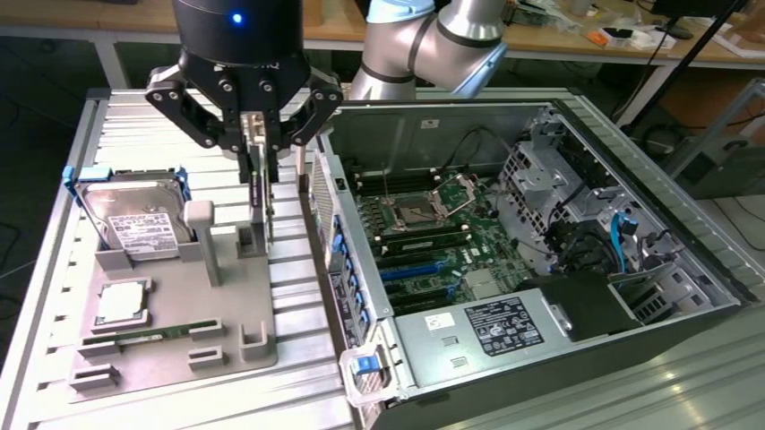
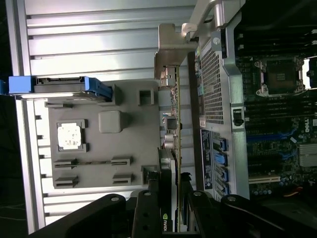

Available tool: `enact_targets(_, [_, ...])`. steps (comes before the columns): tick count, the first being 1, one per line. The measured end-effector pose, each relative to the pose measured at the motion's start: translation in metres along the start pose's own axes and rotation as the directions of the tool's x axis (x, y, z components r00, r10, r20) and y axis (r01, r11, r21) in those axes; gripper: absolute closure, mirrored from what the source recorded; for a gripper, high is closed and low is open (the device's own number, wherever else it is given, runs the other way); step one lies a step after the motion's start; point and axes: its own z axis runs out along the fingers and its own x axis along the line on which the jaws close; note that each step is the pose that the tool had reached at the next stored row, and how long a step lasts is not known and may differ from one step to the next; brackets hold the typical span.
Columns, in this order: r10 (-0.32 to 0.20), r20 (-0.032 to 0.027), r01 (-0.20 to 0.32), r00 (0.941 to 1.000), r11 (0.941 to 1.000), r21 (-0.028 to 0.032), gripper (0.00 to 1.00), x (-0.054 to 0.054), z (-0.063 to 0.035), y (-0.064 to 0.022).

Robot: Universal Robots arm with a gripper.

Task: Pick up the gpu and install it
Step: 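Pick up the gpu and move the gpu toward the slot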

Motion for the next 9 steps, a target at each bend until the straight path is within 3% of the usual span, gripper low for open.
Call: enact_targets(9, [0.000,-0.0001,0.000,1.0000,1.0000,0.0000,0.73,-0.0087,0.0003,0.0007])
